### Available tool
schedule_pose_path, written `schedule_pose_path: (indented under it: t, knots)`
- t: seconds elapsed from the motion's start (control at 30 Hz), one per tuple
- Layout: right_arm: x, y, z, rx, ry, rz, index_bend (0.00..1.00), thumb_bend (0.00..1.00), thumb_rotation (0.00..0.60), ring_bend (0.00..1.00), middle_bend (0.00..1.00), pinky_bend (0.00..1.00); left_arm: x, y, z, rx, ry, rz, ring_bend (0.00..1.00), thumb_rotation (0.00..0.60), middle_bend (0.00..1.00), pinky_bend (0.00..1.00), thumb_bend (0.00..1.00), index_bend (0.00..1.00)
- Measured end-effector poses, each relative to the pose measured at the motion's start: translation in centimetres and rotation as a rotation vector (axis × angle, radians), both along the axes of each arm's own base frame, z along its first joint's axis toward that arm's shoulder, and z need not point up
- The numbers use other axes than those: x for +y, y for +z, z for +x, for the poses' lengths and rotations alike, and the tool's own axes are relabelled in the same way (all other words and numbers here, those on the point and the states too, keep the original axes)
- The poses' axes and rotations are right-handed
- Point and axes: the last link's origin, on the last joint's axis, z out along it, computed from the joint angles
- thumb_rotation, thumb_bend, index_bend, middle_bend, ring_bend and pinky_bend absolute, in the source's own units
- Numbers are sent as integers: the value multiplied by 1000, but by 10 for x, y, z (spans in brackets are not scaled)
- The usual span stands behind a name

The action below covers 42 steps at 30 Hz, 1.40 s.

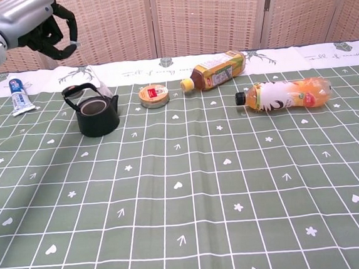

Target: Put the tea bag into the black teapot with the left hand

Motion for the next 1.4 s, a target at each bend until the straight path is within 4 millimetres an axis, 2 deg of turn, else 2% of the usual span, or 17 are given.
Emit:
schedule_pose_path:
  t: [0.3, 0.5, 0.73, 0.97, 1.4]
  knots:
    - [-1, -3, 1, 11, -2, 9, 0, 365, 600, 111, 0, 29, -2, 26, 3, -12, -5, 42, 1000, 600, 1000, 1000, 508, 638]
    - [-2, -5, 1, 19, -4, 15, 0, 365, 600, 111, 0, 29, -4, 28, -9, 5, 16, 35, 1000, 600, 1000, 1000, 509, 640]
    - [-4, -9, 2, 31, -10, 33, 0, 365, 600, 114, 0, 29, 7, 35, -21, 1, 40, 37, 1000, 600, 1000, 1000, 508, 640]
    - [-8, -9, 2, 33, -24, 32, 0, 365, 600, 112, 0, 29, 11, 43, -5, -11, -6, 44, 1000, 600, 1000, 1000, 508, 641]
    - [-10, -9, 1, 35, -32, 30, 0, 365, 600, 112, 0, 29, 7, 46, 3, 7, -18, 49, 1000, 600, 1000, 1000, 509, 642]
